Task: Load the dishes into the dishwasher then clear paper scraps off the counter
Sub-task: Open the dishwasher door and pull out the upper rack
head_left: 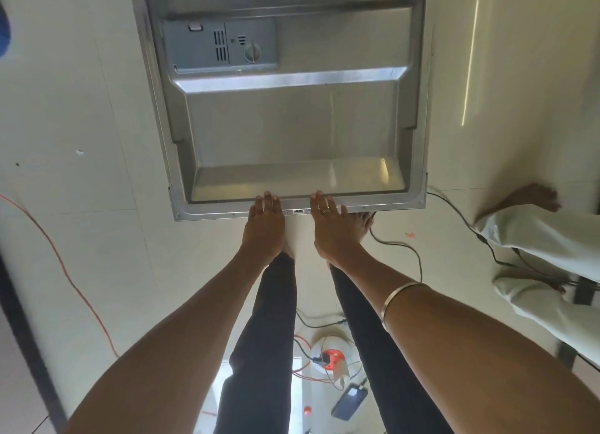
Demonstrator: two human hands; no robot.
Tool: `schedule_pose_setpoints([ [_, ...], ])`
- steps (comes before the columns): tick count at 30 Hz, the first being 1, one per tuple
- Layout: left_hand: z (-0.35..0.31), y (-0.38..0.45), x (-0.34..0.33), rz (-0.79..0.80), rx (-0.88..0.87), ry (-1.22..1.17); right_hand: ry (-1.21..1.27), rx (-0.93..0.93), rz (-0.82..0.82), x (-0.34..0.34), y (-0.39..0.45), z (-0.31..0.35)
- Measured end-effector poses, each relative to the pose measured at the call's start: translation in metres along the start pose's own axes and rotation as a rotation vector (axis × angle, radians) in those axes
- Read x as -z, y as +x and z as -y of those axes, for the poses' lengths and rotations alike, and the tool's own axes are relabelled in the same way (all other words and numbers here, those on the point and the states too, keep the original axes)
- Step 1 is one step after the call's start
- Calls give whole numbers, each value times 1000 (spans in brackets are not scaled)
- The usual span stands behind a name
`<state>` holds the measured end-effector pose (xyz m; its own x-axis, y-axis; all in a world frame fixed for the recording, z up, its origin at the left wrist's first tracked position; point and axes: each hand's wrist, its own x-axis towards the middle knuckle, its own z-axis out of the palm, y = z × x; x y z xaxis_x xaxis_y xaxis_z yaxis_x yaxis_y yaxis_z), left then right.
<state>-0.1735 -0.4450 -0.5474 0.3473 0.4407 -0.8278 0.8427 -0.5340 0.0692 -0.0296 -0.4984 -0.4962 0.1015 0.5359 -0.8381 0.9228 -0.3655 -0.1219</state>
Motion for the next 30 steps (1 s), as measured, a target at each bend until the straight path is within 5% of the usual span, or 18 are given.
schedule_pose_setpoints([
  [16, -5, -5, 7, -12, 24, 5, 160, -2, 37, 19, 23, 1],
  [25, 6, 14, 80, -384, -8, -279, 224, -21, -283, 57, 39, -22],
  [30, 15, 34, 142, -457, -41, -275, 127, 26, -367, 96, 51, -32],
])
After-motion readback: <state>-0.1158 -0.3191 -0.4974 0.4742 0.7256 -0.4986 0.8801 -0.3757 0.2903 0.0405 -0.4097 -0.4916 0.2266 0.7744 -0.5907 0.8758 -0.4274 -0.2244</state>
